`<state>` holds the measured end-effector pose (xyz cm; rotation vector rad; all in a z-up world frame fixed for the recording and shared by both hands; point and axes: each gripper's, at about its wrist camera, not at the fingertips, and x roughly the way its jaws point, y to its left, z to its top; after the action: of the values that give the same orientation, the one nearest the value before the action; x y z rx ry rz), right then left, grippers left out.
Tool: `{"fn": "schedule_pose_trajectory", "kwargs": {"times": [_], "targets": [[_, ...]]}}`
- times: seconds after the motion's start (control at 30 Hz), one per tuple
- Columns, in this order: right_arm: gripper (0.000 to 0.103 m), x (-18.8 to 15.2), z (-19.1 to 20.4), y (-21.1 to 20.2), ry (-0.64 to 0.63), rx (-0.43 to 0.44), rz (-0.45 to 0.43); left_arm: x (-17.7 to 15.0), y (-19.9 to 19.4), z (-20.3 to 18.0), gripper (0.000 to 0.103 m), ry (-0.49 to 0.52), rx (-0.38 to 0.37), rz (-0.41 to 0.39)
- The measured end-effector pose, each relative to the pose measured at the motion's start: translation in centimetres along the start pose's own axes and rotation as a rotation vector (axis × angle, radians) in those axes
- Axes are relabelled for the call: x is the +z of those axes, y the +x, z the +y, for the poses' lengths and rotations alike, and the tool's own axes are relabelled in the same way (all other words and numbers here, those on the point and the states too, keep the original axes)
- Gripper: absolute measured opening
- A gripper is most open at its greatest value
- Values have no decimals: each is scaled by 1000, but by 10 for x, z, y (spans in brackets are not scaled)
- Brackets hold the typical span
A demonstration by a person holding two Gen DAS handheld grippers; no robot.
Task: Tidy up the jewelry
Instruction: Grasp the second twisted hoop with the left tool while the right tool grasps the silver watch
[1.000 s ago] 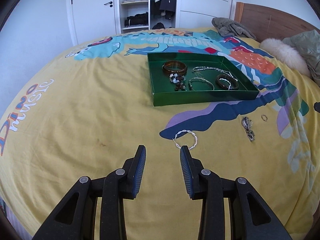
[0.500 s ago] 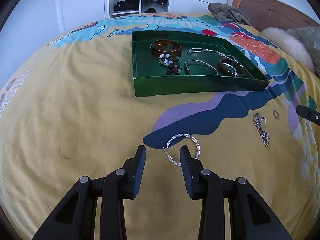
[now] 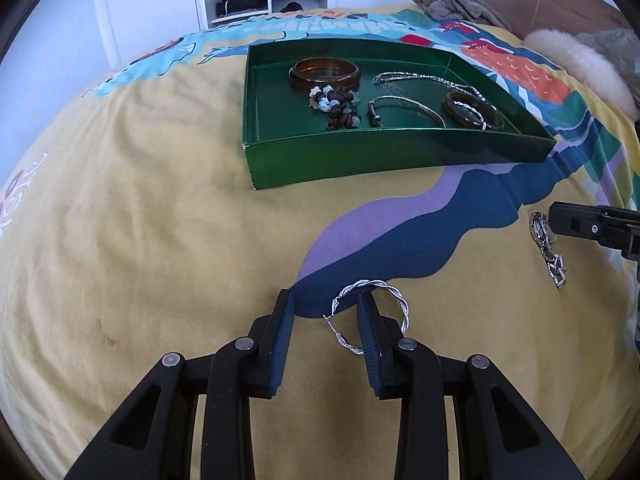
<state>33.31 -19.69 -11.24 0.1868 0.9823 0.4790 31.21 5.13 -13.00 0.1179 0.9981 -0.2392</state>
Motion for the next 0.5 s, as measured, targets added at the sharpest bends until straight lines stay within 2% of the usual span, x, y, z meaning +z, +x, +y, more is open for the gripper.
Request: {"fn": "schedule_pose_trajectory", "kwargs": {"times": [0.2, 0.27, 0.4, 0.5], "targets": [[31, 1, 5, 25, -33, -33, 82, 2, 4, -9, 15, 50, -5, 10], [27, 4, 8, 29, -51, -46, 87, 1, 4, -10, 10, 57, -9, 7], [25, 6, 10, 28, -74, -38, 57, 0, 2, -15, 9, 67, 7, -12], [25, 5, 5, 17, -34, 4, 0, 0, -3, -15, 7, 57, 16, -31]]}}
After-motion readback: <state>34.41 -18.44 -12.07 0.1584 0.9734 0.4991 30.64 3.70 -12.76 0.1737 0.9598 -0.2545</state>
